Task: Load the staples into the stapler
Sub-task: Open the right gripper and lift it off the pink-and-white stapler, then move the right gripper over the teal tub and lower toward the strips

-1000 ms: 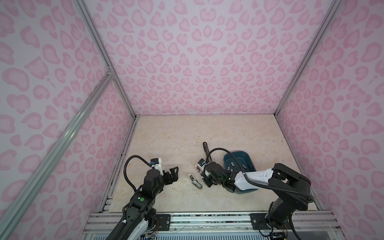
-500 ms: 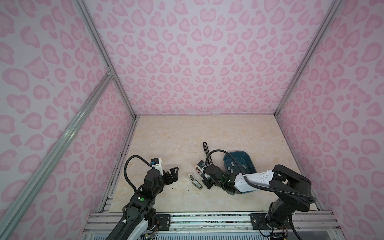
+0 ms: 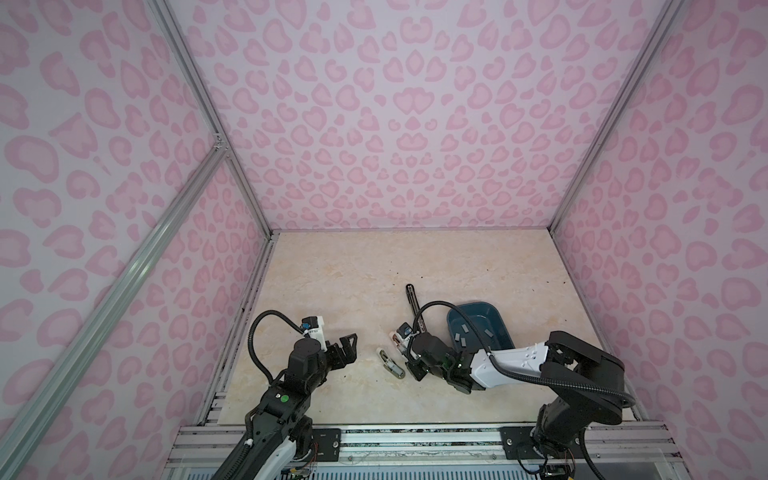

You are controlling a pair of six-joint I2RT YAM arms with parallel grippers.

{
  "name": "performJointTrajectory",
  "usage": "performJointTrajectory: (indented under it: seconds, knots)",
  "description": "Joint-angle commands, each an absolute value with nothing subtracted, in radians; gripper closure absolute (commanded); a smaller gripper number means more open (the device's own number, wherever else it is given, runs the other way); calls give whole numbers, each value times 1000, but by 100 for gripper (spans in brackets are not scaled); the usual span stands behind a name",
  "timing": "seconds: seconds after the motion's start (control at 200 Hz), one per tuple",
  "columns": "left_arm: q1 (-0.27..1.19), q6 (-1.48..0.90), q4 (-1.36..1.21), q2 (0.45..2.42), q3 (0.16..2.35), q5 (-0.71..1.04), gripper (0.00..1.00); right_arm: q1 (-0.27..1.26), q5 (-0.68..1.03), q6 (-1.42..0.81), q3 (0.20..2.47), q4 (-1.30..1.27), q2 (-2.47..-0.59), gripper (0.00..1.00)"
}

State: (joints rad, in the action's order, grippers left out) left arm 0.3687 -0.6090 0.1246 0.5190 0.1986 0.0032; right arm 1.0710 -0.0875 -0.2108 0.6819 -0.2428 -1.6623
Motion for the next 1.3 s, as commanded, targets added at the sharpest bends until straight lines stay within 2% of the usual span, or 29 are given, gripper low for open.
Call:
performJointTrajectory:
  seconds: [0.0, 0.2, 0.42, 0.665, 0.85, 0.91, 0.985, 1.16, 1.23, 1.295]
  knots:
    - [371, -612, 103, 519, 211, -5, 3, 1073, -67, -225, 676, -179, -1657, 78]
    - [371, -612, 103, 523, 212, -8, 3, 1073, -74, -227, 671, -174, -1639, 69]
    - [373, -611, 102, 528, 213, -10, 3, 1077, -84, -239, 660, -159, -1563, 65]
    - [375, -609, 98, 535, 216, -14, 3, 1078, -125, -309, 664, -109, -1446, 66]
    - [375, -607, 96, 572, 228, -23, 3, 1066, -383, -488, 758, 128, -1360, 57]
    - [377, -606, 96, 585, 232, -22, 3, 1058, -403, -518, 768, 177, -1325, 50]
    - [379, -607, 96, 593, 235, -22, 3, 1056, -433, -552, 776, 234, -1276, 36]
    - [383, -620, 101, 576, 237, -38, 3, 1054, -520, -613, 776, 329, -1162, 29]
    - [385, -636, 114, 561, 248, -49, 3, 1056, -649, -737, 756, 355, -1110, 28]
    - [391, -683, 97, 547, 243, -58, 3, 1055, -781, -945, 731, 416, -1055, 23]
